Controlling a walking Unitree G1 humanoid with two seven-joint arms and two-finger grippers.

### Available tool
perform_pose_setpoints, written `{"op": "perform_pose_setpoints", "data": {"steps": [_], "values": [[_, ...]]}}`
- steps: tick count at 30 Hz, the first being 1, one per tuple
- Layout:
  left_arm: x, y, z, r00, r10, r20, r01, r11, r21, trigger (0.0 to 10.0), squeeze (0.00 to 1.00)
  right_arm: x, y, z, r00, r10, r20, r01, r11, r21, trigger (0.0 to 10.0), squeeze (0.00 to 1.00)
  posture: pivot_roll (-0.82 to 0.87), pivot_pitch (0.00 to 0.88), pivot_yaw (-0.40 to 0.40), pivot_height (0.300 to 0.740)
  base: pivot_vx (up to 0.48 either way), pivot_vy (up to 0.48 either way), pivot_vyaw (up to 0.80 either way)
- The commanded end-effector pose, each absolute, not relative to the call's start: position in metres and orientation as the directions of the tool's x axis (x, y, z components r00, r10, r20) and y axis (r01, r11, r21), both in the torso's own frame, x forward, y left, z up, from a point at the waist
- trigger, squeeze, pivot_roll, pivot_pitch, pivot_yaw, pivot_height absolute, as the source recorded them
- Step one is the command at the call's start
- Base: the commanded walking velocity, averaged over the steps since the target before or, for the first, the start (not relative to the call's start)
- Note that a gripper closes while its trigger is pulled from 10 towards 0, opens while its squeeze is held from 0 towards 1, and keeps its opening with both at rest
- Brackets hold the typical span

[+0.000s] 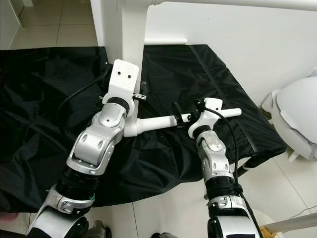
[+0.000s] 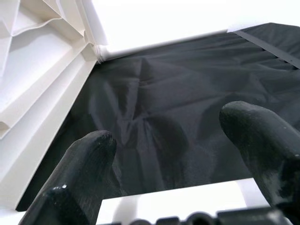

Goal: Building children table

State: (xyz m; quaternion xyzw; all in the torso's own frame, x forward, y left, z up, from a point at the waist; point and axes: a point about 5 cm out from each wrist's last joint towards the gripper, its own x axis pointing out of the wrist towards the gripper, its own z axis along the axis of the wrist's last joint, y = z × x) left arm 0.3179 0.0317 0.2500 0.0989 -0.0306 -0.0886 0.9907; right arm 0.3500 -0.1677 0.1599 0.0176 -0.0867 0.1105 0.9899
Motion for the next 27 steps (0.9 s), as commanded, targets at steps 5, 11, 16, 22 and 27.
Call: {"op": "perform_pose_setpoints", "data": {"steps": [5, 11, 16, 22, 27], "values": [[0.328, 0.046, 0.247, 0.984, 0.179, 0.005, -0.176, 0.956, 0.236, 10.0, 0.0, 0.349, -0.165, 0.156, 0.962, 0.225, 0.153, -0.229, 0.973, 0.011, 10.0, 0.0, 0.06, 0.124, -0.044, 0.74, 0.0, 0.0, 0.0], [0.332, 0.05, 0.254, 0.966, 0.26, 0.0, -0.254, 0.941, 0.224, 10.0, 0.0, 0.348, -0.163, 0.155, 0.962, 0.227, 0.15, -0.232, 0.973, 0.012, 10.0, 0.0, 0.06, 0.131, -0.045, 0.74, 0.0, 0.0, 0.0], [0.334, 0.057, 0.252, 0.946, 0.322, -0.037, -0.31, 0.931, 0.195, 10.0, 0.0, 0.346, -0.162, 0.155, 0.962, 0.231, 0.147, -0.235, 0.972, 0.013, 10.0, 0.0, 0.06, 0.136, -0.046, 0.74, 0.0, 0.0, 0.0], [0.328, 0.064, 0.253, 0.906, 0.423, -0.005, -0.414, 0.89, 0.193, 4.6, 0.0, 0.346, -0.164, 0.154, 0.963, 0.227, 0.143, -0.231, 0.973, 0.013, 10.0, 0.0, 0.06, 0.139, -0.051, 0.74, 0.0, 0.0, 0.0], [0.327, 0.066, 0.252, 0.895, 0.446, -0.006, -0.436, 0.878, 0.196, 4.4, 0.0, 0.347, -0.164, 0.155, 0.963, 0.227, 0.142, -0.231, 0.973, 0.012, 10.0, 0.0, 0.06, 0.138, -0.051, 0.74, 0.0, 0.0, 0.0]]}}
